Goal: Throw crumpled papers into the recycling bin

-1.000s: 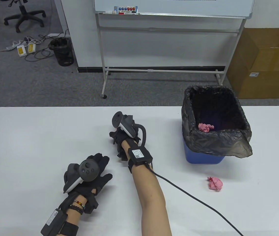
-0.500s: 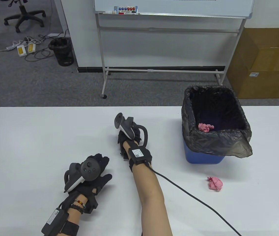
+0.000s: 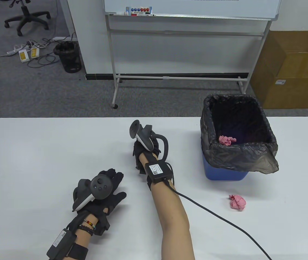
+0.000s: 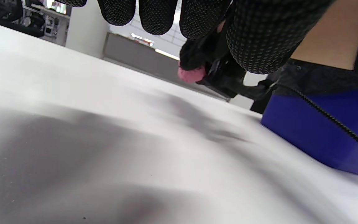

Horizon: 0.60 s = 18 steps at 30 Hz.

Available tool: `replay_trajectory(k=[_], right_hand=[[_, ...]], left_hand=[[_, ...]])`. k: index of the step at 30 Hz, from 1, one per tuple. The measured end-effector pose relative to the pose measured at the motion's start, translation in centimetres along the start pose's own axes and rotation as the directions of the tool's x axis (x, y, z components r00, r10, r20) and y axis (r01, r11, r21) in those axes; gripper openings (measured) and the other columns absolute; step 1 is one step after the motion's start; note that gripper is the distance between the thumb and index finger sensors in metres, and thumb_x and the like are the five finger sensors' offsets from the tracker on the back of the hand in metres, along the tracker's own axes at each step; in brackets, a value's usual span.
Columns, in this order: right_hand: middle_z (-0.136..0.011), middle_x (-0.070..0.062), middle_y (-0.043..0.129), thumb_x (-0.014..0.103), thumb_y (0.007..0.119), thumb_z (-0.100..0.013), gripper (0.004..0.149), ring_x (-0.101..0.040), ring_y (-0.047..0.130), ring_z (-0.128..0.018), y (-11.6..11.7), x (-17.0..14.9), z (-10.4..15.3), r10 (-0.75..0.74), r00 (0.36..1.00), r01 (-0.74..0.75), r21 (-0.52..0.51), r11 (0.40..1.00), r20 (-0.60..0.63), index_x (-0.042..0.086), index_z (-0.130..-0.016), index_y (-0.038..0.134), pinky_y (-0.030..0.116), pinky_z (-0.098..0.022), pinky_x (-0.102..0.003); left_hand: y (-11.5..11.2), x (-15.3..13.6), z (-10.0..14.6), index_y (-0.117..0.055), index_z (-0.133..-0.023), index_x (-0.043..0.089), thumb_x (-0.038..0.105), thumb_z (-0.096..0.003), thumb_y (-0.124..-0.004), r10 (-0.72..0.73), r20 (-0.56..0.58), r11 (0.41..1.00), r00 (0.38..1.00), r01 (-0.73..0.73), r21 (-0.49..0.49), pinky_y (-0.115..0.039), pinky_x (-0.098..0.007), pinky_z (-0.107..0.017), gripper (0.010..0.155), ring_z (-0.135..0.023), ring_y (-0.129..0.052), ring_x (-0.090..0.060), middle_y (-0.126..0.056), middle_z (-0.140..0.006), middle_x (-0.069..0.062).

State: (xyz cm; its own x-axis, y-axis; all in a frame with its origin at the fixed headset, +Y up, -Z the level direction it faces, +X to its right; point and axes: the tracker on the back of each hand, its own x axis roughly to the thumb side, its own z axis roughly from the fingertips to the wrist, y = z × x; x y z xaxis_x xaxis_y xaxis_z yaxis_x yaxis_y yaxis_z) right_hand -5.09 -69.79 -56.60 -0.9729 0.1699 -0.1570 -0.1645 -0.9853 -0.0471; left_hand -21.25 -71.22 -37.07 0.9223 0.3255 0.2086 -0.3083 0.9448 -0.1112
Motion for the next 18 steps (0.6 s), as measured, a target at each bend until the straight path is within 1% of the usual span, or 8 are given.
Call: replay_trajectory(k=[7,11,14,18], right_hand=[[-0.096,-0.006,0.086,0.039,0.092,-0.035,0.065,-0.025,0.103,-0.076,-2.1,-1.1,2.3,0.002,1.0,-0.003,0.058,0.998,0.02,0.033,-0.097,0.072,0.093,-0.051,-0.029],[-0.097,-0.007,0.085,0.039,0.092,-0.035,0.066,-0.025,0.103,-0.077,-3.1,-2.0,3.4,-0.029,0.999,0.023,0.15,0.988,0.04,0.032,-0.098,0.071,0.092,-0.051,-0.029],[-0.096,-0.007,0.085,0.039,0.092,-0.035,0.066,-0.026,0.103,-0.076,-3.8,-2.2,4.0,-0.042,0.998,0.032,0.184,0.982,0.051,0.032,-0.098,0.071,0.093,-0.051,-0.029],[-0.096,-0.008,0.085,0.039,0.092,-0.035,0.066,-0.025,0.104,-0.076,-5.2,-2.7,4.6,-0.075,0.996,0.065,0.219,0.974,0.038,0.031,-0.098,0.071,0.093,-0.051,-0.029]], left_hand=[[-0.1,0.6,-0.3,-0.052,-0.111,0.023,0.05,-0.0458,-0.082,0.002,0.018,1.0,1.0,-0.002,-0.009,-0.042,-0.068,-0.075,0.076,-0.112,-0.042,-0.046,-0.043,-0.123,-0.013],[-0.2,0.7,-0.3,-0.052,-0.111,0.023,0.05,-0.0459,-0.082,0.008,0.024,1.0,1.0,-0.008,-0.01,-0.042,-0.068,-0.075,0.077,-0.112,-0.042,-0.046,-0.043,-0.123,-0.013],[-0.2,0.8,-0.2,-0.052,-0.111,0.023,0.05,-0.0459,-0.082,0.008,0.031,1.0,1.0,-0.008,-0.009,-0.042,-0.068,-0.075,0.077,-0.112,-0.041,-0.046,-0.042,-0.123,-0.013],[-0.3,0.9,-0.2,-0.051,-0.111,0.023,0.05,-0.0459,-0.082,0.008,0.037,1.0,0.999,-0.008,-0.006,-0.042,-0.068,-0.075,0.077,-0.112,-0.042,-0.046,-0.042,-0.123,-0.014]])
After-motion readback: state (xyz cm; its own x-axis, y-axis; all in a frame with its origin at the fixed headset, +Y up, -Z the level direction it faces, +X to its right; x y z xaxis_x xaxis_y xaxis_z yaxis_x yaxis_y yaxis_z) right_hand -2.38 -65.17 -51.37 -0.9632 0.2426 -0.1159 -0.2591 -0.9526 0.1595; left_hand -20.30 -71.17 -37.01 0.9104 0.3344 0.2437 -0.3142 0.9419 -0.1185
